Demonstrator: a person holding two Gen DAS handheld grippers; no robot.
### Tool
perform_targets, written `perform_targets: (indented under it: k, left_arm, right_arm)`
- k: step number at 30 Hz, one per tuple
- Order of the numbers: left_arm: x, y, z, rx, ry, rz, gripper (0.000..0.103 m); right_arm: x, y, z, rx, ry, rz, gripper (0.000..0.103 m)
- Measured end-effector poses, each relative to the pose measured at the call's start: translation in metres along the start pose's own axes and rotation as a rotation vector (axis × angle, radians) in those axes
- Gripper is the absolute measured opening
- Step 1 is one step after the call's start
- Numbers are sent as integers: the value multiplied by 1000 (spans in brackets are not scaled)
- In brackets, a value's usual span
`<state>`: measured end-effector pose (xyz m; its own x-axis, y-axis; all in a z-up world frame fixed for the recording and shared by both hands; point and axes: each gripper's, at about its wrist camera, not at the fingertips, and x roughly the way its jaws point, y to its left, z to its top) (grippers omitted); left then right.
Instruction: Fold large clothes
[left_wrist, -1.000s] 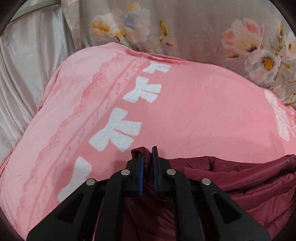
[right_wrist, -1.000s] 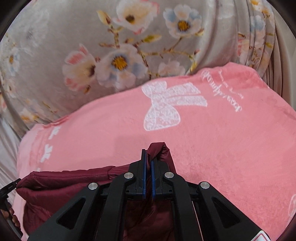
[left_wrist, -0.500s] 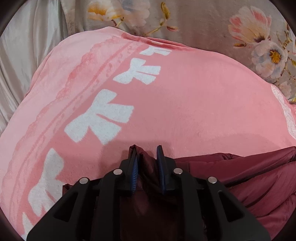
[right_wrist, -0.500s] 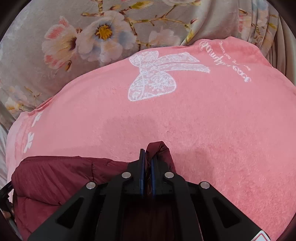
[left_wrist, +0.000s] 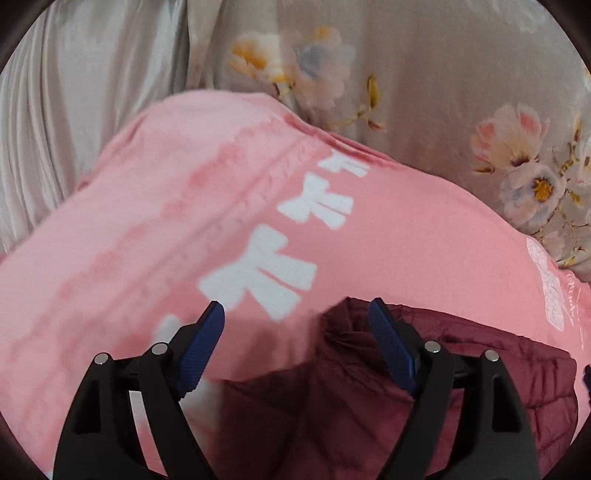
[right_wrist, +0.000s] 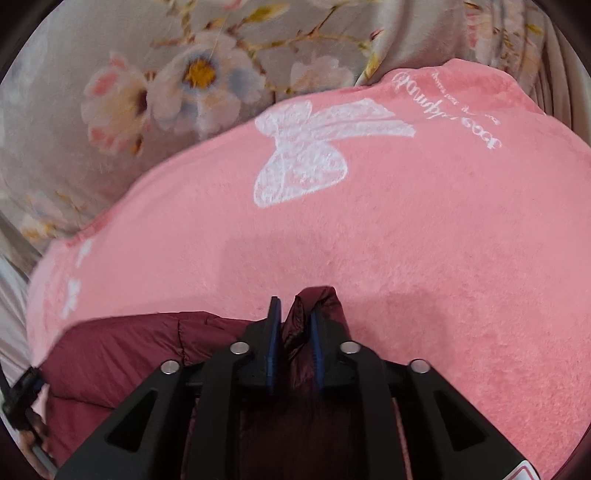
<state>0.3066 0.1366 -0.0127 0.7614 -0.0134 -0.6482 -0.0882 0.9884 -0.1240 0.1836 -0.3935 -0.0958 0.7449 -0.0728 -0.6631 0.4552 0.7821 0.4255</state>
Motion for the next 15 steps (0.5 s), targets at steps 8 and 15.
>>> perform_targets:
  k: [8, 15]
  left_arm:
    - [-59, -67, 11, 143, 15, -80, 75]
    - [-14, -164, -51, 294, 174, -143, 75]
  right_arm:
    - [-96, 49, 4, -175, -175, -17, 26]
    - [-72, 185, -55, -585, -73, 18, 17]
